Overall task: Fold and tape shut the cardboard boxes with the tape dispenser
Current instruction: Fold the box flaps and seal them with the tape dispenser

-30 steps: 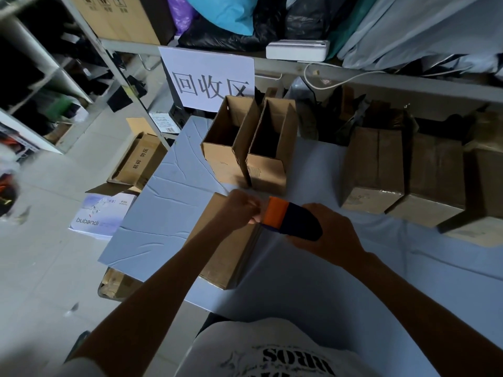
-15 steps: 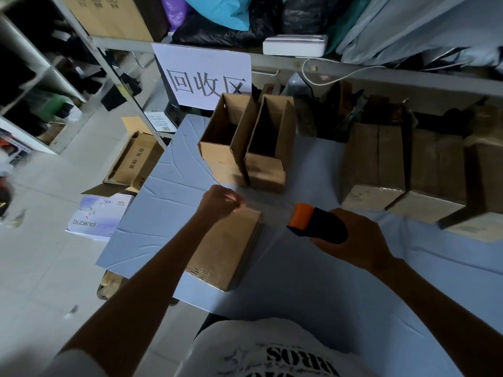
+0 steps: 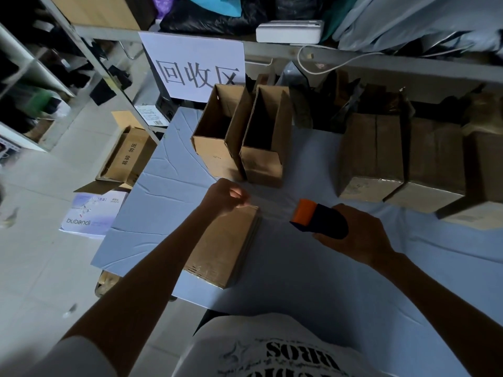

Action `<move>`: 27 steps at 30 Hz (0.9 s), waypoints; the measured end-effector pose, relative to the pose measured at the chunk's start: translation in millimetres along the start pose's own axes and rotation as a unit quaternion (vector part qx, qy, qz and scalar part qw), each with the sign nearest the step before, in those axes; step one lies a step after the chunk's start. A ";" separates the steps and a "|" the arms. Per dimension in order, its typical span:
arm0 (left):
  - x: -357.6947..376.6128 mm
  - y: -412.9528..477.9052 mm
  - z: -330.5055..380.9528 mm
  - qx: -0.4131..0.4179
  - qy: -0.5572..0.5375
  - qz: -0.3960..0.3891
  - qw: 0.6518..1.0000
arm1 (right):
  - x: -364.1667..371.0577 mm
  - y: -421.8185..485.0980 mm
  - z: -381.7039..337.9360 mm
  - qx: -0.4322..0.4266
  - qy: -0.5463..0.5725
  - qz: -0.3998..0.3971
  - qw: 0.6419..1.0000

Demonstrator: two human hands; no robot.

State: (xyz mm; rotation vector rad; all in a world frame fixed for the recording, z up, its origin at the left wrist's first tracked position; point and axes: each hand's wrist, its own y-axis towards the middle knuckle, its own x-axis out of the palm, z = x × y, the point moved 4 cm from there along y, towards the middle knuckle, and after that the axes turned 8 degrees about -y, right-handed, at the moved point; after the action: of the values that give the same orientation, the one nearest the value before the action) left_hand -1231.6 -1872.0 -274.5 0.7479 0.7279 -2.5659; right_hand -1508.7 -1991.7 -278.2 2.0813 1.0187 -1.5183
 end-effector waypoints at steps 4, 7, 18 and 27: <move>2.8 0.8 -2.2 0.012 0.017 0.034 0.999 | 0.5 1.2 -1.4 0.012 0.003 -0.014 1.000; 3.2 2.9 -2.3 0.014 0.011 0.037 0.999 | 0.2 1.0 -3.4 0.017 0.018 -0.019 1.000; 9.0 -5.7 1.9 0.022 0.033 0.086 0.995 | 5.7 3.9 -2.5 0.017 0.014 -0.028 0.999; 18.2 -18.6 3.2 0.067 0.154 0.168 0.971 | 13.4 5.0 0.4 0.013 0.005 -0.021 1.000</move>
State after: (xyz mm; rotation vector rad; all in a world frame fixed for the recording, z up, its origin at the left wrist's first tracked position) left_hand -1256.1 -1862.6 -275.8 1.2201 0.4663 -2.2311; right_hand -1503.2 -1990.8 -291.3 2.0982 1.0587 -1.5512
